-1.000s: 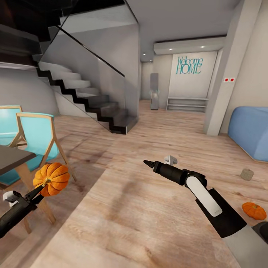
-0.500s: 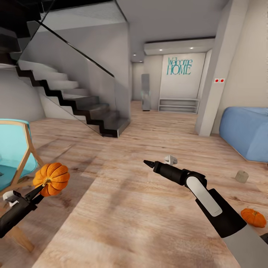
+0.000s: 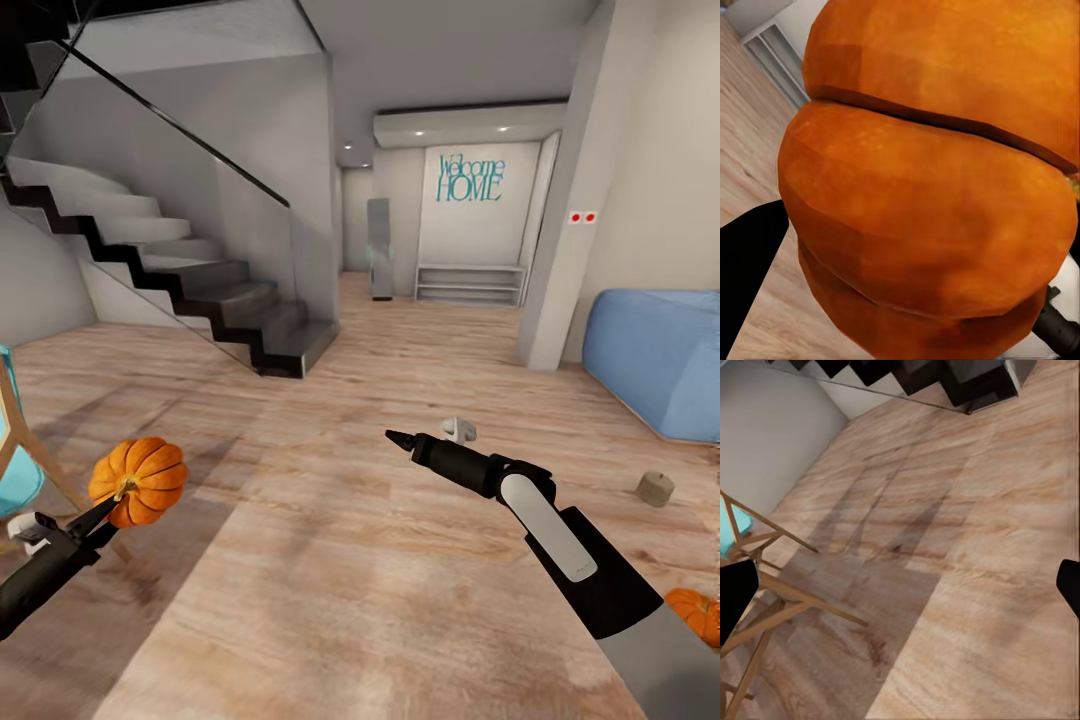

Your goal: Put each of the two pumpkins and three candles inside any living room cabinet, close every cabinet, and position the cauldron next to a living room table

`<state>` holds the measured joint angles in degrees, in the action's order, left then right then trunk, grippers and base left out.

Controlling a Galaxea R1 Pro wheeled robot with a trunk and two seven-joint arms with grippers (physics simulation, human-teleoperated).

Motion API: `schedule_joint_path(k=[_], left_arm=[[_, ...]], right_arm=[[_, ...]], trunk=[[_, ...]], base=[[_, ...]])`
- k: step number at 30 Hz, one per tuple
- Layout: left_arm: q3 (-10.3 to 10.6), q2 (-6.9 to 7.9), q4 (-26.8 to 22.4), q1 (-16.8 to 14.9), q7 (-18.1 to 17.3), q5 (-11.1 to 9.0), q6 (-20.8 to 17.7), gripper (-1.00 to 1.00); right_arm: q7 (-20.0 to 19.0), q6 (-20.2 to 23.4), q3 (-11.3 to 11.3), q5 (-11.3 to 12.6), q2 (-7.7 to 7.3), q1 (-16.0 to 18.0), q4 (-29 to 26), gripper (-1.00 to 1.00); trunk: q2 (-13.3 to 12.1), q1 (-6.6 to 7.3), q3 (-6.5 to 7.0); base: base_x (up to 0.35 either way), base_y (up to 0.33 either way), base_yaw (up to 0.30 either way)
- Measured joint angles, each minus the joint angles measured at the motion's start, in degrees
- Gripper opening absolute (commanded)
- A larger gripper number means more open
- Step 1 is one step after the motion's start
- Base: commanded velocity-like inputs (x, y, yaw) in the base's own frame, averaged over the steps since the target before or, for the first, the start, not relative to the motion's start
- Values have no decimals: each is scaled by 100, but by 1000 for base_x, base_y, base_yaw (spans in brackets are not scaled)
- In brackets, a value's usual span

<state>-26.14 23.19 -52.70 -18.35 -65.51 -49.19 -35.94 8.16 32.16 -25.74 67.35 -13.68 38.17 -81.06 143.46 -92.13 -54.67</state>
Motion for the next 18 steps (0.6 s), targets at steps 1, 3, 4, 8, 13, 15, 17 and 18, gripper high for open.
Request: schedule_joint_path(k=[1, 3, 4, 8, 13, 15, 17, 18], left_arm=[[0, 0, 0, 0, 0, 0, 0, -100], [0, 0, 0, 1, 1, 0, 1, -100], [0, 1, -1, 1, 1, 0, 1, -100], [-3, 1, -1, 2, 1, -1, 1, -100], [-1, 1, -1, 2, 1, -1, 1, -100], [-1, 1, -1, 2, 1, -1, 1, -100], [-1, 1, -1, 2, 1, -1, 1, -100], [-1, 1, -1, 2, 1, -1, 1, -100]], right_arm=[[0, 0, -2, -1, 0, 0, 0, 100], [0, 0, -1, -2, 1, 1, 1, 100], [0, 0, -5, -2, 1, 1, 1, 100], [0, 0, -7, -1, 1, 1, 2, 100], [0, 0, -5, -1, 1, 1, 2, 100], [0, 0, -6, -1, 1, 1, 2, 100], [0, 0, -6, -2, 1, 1, 2, 100], [0, 0, -7, -2, 1, 1, 2, 100]], trunk=[[0, 0, 3], [0, 0, 7], [0, 0, 8], [0, 0, 9], [0, 0, 9], [0, 0, 9], [0, 0, 9], [0, 0, 9]], base=[[337, 0, -205], [337, 0, -99], [337, 0, -43], [337, 0, -16], [337, 0, -2], [337, 0, 0], [337, 0, 0], [337, 0, 0]])
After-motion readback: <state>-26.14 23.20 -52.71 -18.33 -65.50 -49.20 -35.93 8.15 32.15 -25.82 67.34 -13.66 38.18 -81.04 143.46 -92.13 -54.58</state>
